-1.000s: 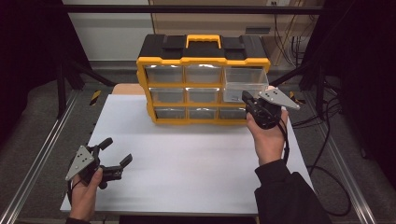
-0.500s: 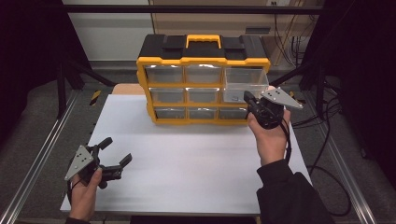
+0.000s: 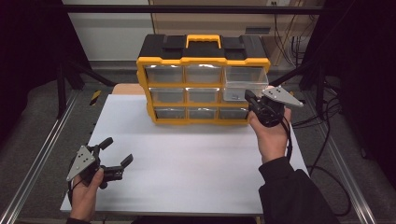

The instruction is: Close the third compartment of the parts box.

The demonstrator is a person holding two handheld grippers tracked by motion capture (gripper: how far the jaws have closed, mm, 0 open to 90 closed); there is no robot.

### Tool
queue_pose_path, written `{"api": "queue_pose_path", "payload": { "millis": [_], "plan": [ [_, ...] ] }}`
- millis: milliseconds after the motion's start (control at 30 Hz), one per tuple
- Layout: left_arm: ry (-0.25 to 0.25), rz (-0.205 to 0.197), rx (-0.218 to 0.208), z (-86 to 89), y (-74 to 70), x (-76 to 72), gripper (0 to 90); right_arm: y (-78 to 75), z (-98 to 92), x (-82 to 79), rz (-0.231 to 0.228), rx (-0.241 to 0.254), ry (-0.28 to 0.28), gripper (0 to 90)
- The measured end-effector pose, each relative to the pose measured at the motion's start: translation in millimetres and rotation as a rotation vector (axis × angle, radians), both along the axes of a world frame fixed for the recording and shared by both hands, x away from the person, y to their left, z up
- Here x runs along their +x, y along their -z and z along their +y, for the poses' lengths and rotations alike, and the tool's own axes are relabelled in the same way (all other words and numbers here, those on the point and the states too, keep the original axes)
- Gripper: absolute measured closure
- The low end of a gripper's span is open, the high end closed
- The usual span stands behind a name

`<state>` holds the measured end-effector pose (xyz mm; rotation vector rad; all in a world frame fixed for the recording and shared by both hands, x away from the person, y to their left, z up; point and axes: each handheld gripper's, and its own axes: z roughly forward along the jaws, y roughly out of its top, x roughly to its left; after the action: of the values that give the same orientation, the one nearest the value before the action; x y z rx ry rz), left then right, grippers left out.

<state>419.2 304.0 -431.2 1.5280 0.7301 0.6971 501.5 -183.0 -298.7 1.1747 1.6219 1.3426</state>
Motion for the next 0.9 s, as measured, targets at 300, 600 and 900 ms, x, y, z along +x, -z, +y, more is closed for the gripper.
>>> {"api": "queue_pose_path", "payload": {
  "millis": [300,600,900],
  "plan": [
    [-0.01,0.001,-0.004,2.0,0.4,-0.2,1.8,-0.5,2.7,5.8,0.003,-0.002,-0.003,90.0],
    [-0.015,-0.003,0.008,0.3,0.2,0.9,0.9,0.5,4.8,8.6,0.003,-0.042,-0.006,90.0],
    [-0.013,-0.003,-0.002,1.9,-0.2,-0.5,0.9,-2.0,10.7,11.3,0.003,-0.054,-0.006,90.0]
  ]
}}
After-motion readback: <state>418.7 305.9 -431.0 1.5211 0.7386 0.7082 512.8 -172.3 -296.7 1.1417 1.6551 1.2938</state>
